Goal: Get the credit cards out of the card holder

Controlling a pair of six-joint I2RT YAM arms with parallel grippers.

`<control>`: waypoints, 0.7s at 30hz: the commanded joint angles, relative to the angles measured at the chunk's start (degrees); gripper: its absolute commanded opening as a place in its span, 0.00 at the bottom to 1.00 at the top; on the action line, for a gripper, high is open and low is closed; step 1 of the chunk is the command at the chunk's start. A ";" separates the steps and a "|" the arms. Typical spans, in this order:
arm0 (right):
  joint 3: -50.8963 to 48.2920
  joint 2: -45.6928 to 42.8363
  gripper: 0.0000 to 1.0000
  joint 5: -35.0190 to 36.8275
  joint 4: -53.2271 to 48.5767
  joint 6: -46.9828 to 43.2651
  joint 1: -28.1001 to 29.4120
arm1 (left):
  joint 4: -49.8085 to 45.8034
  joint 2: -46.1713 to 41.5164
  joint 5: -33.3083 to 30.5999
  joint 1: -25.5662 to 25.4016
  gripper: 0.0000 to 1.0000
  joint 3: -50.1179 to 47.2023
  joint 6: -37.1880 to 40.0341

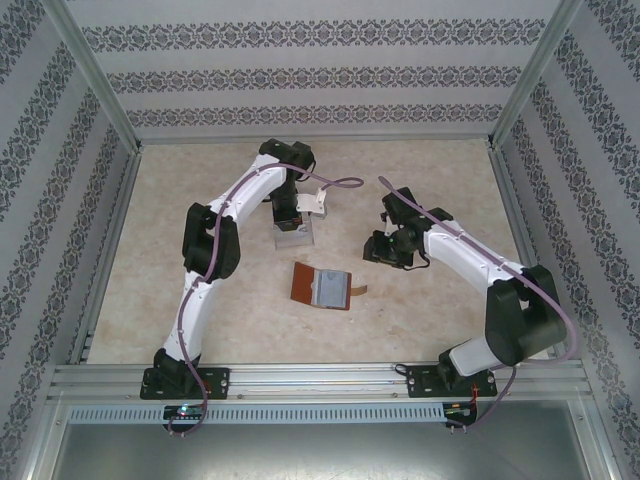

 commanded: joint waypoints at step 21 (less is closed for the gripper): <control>1.26 1.61 0.41 0.88 -0.63 1.07 1.89 | 0.85 1.26 -2.44 0.07 0.17 3.60 1.36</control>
